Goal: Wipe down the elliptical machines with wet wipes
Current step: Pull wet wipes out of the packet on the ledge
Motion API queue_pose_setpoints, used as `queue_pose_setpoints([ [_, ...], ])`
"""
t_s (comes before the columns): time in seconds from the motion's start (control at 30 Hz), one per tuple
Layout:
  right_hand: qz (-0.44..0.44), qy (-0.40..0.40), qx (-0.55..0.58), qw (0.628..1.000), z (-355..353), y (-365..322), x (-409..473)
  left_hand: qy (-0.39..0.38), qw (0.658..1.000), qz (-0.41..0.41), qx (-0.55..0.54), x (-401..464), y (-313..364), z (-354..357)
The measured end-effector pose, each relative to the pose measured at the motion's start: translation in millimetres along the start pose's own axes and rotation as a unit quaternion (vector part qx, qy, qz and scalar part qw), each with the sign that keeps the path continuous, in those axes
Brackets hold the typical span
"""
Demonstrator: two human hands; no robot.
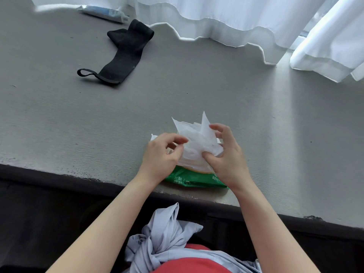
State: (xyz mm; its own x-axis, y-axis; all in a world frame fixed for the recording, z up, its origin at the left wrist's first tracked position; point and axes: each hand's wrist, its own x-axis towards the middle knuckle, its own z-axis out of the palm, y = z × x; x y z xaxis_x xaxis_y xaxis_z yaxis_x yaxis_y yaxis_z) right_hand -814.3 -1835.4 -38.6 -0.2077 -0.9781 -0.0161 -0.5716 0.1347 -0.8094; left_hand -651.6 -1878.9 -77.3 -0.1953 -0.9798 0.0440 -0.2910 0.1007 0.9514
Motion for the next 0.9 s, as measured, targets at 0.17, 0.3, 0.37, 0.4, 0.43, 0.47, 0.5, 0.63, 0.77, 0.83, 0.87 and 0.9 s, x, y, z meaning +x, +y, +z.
queue_pose_setpoints([
  [0.17,0.051,0.026,-0.049,0.997,-2,7,-3,-0.054,0.994,-0.030,0.085,13,6,7],
  [0.3,0.068,0.051,0.033,0.996,-3,17,-6,-0.107,0.987,-0.064,0.106,14,4,7],
  [0.37,0.065,0.063,0.058,0.994,-2,19,-7,-0.109,0.983,-0.073,0.125,12,5,10],
  [0.4,0.059,0.064,0.062,0.994,-2,18,-7,-0.100,0.983,-0.071,0.138,10,5,12],
  [0.43,0.053,0.061,0.069,0.994,-1,18,-7,-0.085,0.983,-0.068,0.146,9,5,15],
  [0.47,0.048,0.058,0.084,0.994,-1,18,-6,-0.071,0.985,-0.064,0.146,9,4,17],
  [0.5,0.044,0.055,0.105,0.992,-1,18,-5,-0.060,0.986,-0.065,0.138,9,6,19],
  [0.63,0.056,0.080,0.204,0.974,1,19,-5,-0.088,0.991,-0.013,0.102,8,2,17],
  [0.77,0.110,0.121,0.336,0.928,2,17,-5,-0.136,0.978,0.100,0.124,1,-9,9],
  [0.83,0.111,0.129,0.342,0.924,3,15,-4,-0.134,0.965,0.145,0.175,-1,-14,10],
  [0.87,0.108,0.134,0.336,0.926,3,14,-3,-0.124,0.959,0.164,0.197,-3,-15,12],
  [0.9,0.102,0.138,0.327,0.929,3,13,-3,-0.107,0.955,0.180,0.210,-5,-19,14],
])
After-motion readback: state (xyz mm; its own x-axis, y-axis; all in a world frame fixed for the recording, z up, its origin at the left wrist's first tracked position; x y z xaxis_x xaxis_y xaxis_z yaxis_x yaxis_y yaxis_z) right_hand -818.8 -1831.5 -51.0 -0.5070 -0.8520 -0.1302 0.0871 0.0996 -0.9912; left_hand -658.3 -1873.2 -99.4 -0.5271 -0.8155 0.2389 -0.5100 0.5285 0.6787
